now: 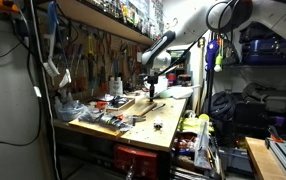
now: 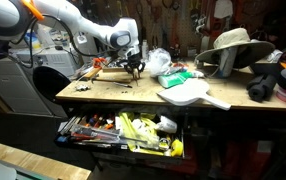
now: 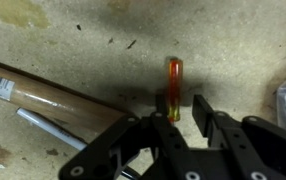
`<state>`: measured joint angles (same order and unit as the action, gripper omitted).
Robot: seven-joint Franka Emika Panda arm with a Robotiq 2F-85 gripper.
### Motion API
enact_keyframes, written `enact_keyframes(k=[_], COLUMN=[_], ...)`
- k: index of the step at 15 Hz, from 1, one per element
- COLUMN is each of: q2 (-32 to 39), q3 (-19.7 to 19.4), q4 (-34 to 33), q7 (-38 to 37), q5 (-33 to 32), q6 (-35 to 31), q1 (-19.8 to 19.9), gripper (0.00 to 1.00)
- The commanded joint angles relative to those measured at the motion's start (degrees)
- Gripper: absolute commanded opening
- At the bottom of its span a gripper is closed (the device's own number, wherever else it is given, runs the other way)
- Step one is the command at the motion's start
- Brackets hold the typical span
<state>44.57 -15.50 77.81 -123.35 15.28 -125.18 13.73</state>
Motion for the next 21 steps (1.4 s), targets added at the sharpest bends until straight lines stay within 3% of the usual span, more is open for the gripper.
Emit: enact_keyframes(k=[1,5,6,16,21], q2=[-1.52,-6.36,-7.44,-19.66,-23.04], q3=[0.35,0.34,0.35,0.35,-0.68], q4=[0.84,5.17,6.05,20.69,24.25], q7=[0.78,11.94,14.69,44.63,56.64], q5=[-2.41,-7.31,-8.36,-14.31,-20.50], q6=[0.30,0.24,0.20,-0.51,-0.28], q1=[-0.15,-0.81,-0.90,-1.25,-2.20], gripper=[0.68,0.97,1.00,1.00,1.00])
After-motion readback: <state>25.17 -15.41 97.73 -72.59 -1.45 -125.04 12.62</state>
